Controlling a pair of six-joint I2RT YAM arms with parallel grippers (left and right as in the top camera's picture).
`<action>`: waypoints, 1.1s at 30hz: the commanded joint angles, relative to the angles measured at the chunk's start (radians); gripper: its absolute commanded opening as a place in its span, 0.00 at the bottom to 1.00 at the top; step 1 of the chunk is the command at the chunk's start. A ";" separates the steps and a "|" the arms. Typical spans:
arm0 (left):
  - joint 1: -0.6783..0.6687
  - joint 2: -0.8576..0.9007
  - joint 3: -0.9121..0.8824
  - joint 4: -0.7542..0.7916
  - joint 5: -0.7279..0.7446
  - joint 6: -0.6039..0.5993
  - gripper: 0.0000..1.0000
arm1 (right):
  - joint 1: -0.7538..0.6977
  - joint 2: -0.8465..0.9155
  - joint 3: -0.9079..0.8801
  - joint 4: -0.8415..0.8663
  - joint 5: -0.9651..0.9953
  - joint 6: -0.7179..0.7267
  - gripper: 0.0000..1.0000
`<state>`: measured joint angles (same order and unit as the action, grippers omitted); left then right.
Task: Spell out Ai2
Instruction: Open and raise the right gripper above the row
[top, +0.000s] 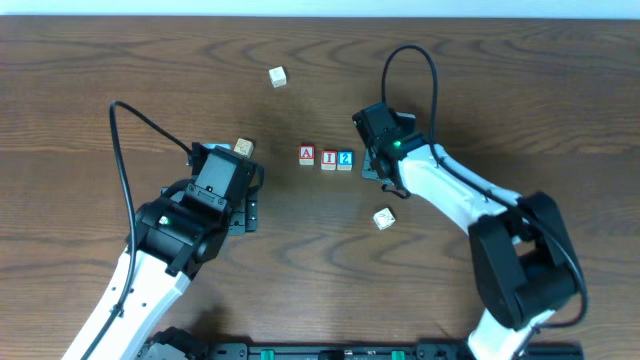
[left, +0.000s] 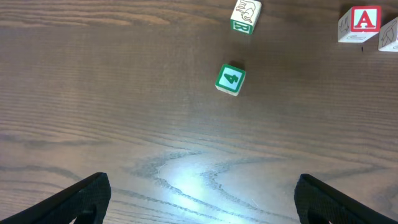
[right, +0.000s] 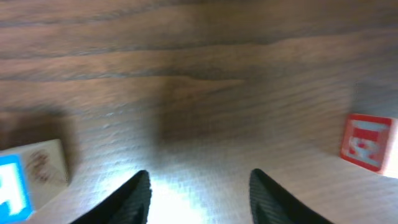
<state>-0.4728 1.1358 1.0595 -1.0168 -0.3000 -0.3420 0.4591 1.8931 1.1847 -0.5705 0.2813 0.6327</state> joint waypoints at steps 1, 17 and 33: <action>0.003 -0.005 0.006 -0.003 -0.024 0.005 0.95 | -0.021 0.006 0.005 0.016 -0.040 -0.006 0.47; 0.003 -0.005 0.006 0.016 -0.024 -0.006 0.95 | -0.019 0.008 0.005 0.138 -0.076 -0.005 0.42; 0.003 -0.005 0.006 0.036 -0.024 -0.048 0.95 | 0.003 0.045 0.005 0.174 -0.144 0.040 0.41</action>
<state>-0.4732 1.1358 1.0595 -0.9829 -0.2996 -0.3706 0.4458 1.9255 1.1843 -0.3985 0.1478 0.6472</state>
